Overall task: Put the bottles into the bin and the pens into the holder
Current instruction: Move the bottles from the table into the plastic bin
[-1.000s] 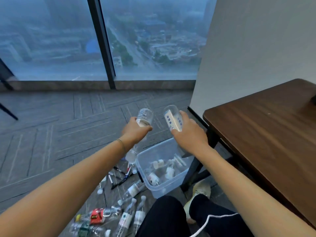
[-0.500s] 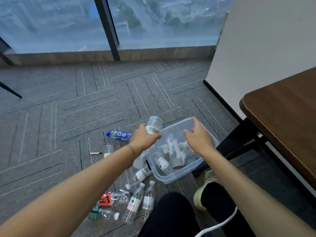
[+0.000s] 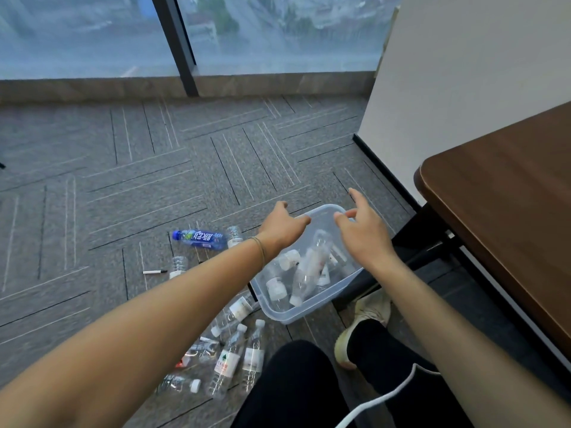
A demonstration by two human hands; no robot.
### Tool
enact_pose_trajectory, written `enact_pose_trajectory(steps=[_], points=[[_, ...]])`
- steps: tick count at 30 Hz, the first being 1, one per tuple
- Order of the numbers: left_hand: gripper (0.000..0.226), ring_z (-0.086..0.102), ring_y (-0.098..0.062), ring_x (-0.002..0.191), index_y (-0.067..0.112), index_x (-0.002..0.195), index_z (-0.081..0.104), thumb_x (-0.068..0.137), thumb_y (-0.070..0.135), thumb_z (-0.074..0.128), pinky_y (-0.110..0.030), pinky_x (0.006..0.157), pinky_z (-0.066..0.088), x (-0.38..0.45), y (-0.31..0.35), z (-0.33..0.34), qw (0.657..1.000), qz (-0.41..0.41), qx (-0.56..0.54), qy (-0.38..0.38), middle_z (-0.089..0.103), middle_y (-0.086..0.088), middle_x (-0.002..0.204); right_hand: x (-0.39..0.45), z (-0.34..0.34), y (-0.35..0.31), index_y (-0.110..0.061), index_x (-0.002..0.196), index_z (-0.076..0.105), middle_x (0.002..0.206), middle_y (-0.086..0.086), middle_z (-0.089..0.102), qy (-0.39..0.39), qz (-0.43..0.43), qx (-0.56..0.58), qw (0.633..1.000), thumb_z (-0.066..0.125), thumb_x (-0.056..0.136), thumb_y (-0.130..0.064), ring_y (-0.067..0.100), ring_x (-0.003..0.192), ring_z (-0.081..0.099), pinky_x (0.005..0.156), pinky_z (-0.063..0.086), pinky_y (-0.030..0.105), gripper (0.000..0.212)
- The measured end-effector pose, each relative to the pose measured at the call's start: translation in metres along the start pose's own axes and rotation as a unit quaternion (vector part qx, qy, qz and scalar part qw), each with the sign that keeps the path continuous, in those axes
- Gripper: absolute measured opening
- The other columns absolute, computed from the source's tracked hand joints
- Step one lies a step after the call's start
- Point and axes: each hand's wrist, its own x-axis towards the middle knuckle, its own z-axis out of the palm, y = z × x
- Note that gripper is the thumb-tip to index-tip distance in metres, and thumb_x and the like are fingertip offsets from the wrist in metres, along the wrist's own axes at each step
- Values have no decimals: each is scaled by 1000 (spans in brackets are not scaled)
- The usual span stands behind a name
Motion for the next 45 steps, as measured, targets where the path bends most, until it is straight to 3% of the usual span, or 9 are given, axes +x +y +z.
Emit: enact_pose_trajectory(steps=[3,6,10,14,20,25,27,35,45], points=[[73,61,-15,78,22,157,30,92,37,61,-31,68,47,-5,9,-4,1000,13,-2,7,58,-13,143,-5,-4,-8,-30,157,31,134,7,60,6,-17,1,1000,52,98,-35,28,125,56,102,41,44,62],[68,54,-14,65,22,156,31,94,32,57,-32,65,47,-17,18,-10,1000,21,-6,6,67,-10,113,-14,-10,-21,-30,158,31,134,6,59,11,-33,5,999,53,99,-36,26,123,56,100,41,42,63],[65,55,-16,64,22,153,36,93,30,58,-31,65,47,-41,35,-23,999,49,-11,18,62,1,85,-31,-25,-43,-32,158,28,135,4,58,15,-62,16,998,53,100,-37,23,123,55,99,43,43,63],[63,58,-13,67,22,153,35,94,27,57,-30,64,46,-77,62,-38,995,97,-10,30,68,-2,99,-57,-46,-67,-33,159,26,138,5,56,23,-96,34,995,51,101,-36,22,125,54,93,40,37,63],[61,65,-25,107,23,152,39,95,27,58,-45,101,51,-140,111,-52,981,187,0,59,63,-12,132,-110,-85,-102,-32,158,27,135,5,56,81,-155,24,984,53,101,-35,21,122,55,100,46,42,62],[56,68,-24,84,19,150,43,95,18,57,-48,90,56,-204,155,-46,960,270,-27,66,67,-1,88,-161,-141,-112,-30,158,29,137,7,55,135,-184,17,973,52,101,-31,21,122,55,97,44,39,61],[55,66,-23,81,18,148,46,95,17,59,-44,85,56,-229,174,-35,951,300,-40,59,67,-2,89,-183,-169,-110,-31,158,28,140,6,53,165,-191,6,968,52,101,-32,22,121,56,99,46,41,61],[52,70,-21,82,23,144,47,94,23,60,-43,83,59,-317,261,85,910,411,-21,-42,73,-7,98,-274,-309,-38,-36,158,25,148,3,48,300,-128,-31,945,50,101,-35,23,126,55,103,49,47,62],[51,71,-27,86,28,144,45,96,23,61,-47,78,58,-450,318,323,843,479,42,-240,71,-3,96,-421,-462,130,-29,140,55,138,1,51,440,56,-90,892,49,99,-31,23,126,54,99,47,42,41]])
